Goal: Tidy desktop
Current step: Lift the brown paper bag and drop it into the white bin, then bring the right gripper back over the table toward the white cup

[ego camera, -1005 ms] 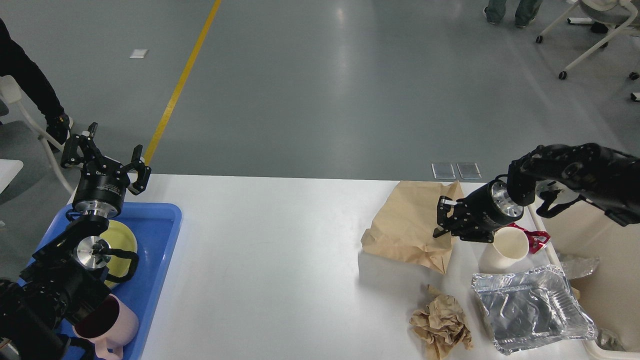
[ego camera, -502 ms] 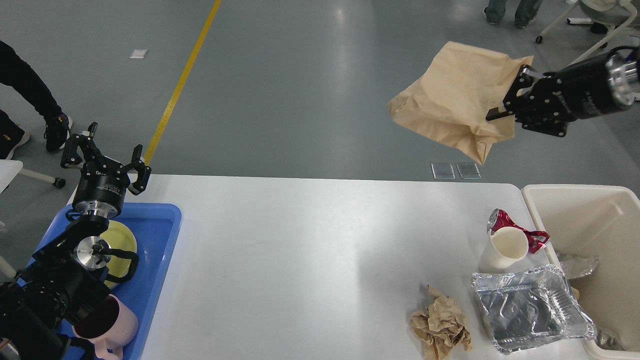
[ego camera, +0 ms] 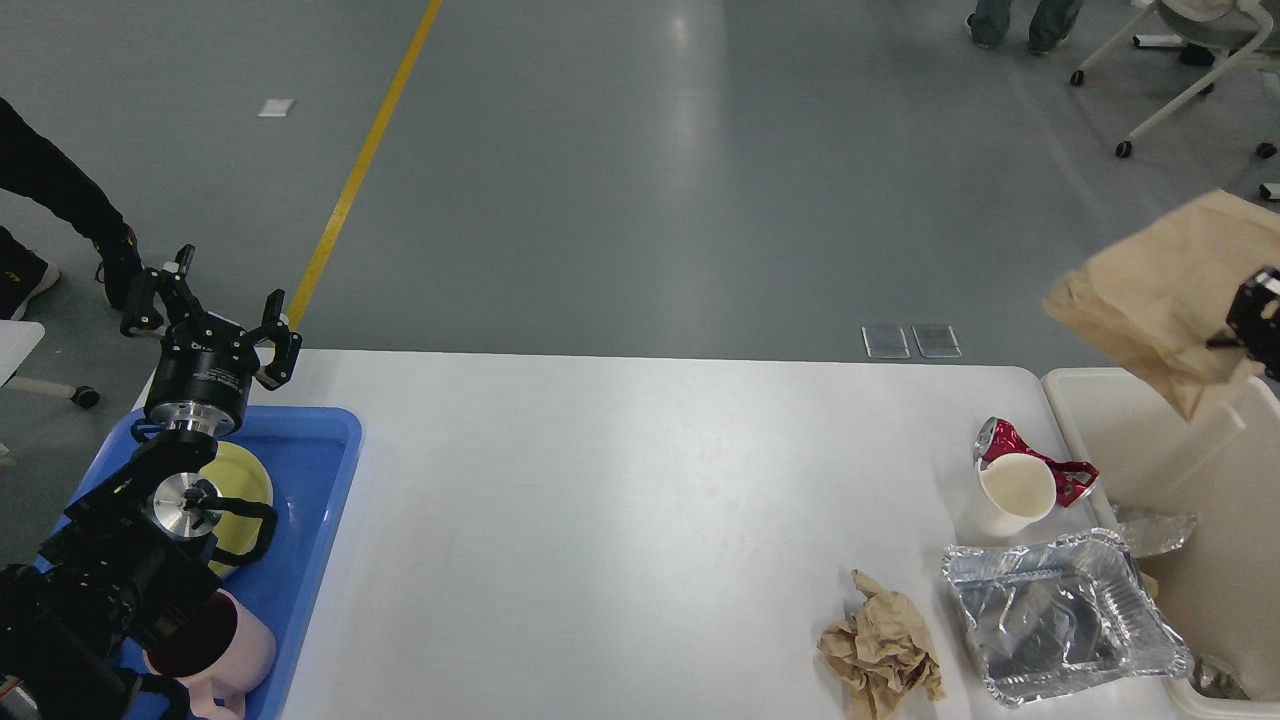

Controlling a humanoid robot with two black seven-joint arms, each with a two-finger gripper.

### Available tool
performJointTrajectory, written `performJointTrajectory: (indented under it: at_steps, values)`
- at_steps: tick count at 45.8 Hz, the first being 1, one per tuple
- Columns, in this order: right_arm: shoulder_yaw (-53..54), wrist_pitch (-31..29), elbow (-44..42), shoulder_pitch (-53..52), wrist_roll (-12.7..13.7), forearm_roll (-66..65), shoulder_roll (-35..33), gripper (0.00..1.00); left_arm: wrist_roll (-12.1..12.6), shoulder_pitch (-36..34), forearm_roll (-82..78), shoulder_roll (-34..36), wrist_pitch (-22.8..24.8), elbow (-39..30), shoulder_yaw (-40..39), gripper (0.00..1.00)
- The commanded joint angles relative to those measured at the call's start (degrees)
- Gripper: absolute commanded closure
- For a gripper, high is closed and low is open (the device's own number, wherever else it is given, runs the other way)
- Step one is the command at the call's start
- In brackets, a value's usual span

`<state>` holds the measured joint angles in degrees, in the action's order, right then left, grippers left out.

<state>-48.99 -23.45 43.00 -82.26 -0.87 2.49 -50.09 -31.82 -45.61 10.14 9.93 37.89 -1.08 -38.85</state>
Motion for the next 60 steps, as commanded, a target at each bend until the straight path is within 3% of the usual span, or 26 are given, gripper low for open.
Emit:
performJointTrajectory:
  at_steps: [1, 4, 5, 7, 9, 10, 18, 29, 38, 49, 54, 60]
  values:
    - [0.6, 6.9, -2.3, 9.5, 0.0, 0.3, -0.2, 1.00, 0.0, 0.0, 0.0, 0.0, 0.0, 0.0, 0.0, 0.04]
    - [0.6, 10.1, -3.8, 13.6, -0.1, 0.3, -0.2, 0.98, 0.0, 0.0, 0.0, 0.0, 0.0, 0.0, 0.0, 0.04]
    - [0.7, 11.1, -4.5, 15.1, -0.1, 0.3, -0.2, 0.88, 0.0, 0.0, 0.0, 0.0, 0.0, 0.0, 0.0, 0.04]
    - [0.8, 12.8, -6.0, 17.8, -0.1, 0.3, 0.3, 0.55, 0.0, 0.0, 0.0, 0.0, 0.1, 0.0, 0.0, 0.04]
    - [1.0, 14.6, -7.5, 20.4, -0.2, 0.3, 0.6, 0.08, 0.0, 0.0, 0.0, 0.0, 0.1, 0.0, 0.0, 0.04]
    - [1.3, 15.2, -8.1, 21.6, -0.4, 0.4, 0.9, 0.00, 0.0, 0.0, 0.0, 0.0, 0.0, 0.0, 0.0, 0.04]
    - [3.0, 15.4, -7.9, 26.1, -0.4, 0.4, 2.1, 0.00, 0.0, 0.0, 0.0, 0.0, 0.1, -0.1, 0.0, 0.04]
    - [2.1, 15.2, -7.5, 24.2, -0.2, -0.3, 5.7, 0.00, 0.0, 0.0, 0.0, 0.0, 0.1, -0.1, 0.0, 0.04]
    - [-4.3, 12.1, -3.2, 6.8, 0.0, -2.4, 9.7, 0.00, 0.0, 0.0, 0.1, 0.0, 0.1, 0.0, 0.0, 0.04]
    - [-17.1, 8.9, 4.7, -11.1, 0.0, -2.8, 24.3, 0.00, -0.1, 0.0, 0.0, 0.0, 0.1, 0.0, 0.0, 0.04]
    - [-19.7, 3.5, 11.2, -19.8, 0.0, -2.7, 29.9, 0.00, 0.0, 0.0, 0.1, 0.0, 0.1, 0.0, 0.0, 0.04]
    - [-19.0, -11.2, 14.9, -30.0, -0.2, -2.3, 34.0, 0.00, -0.1, 0.0, 0.0, 0.0, 0.1, 0.0, 0.0, 0.04]
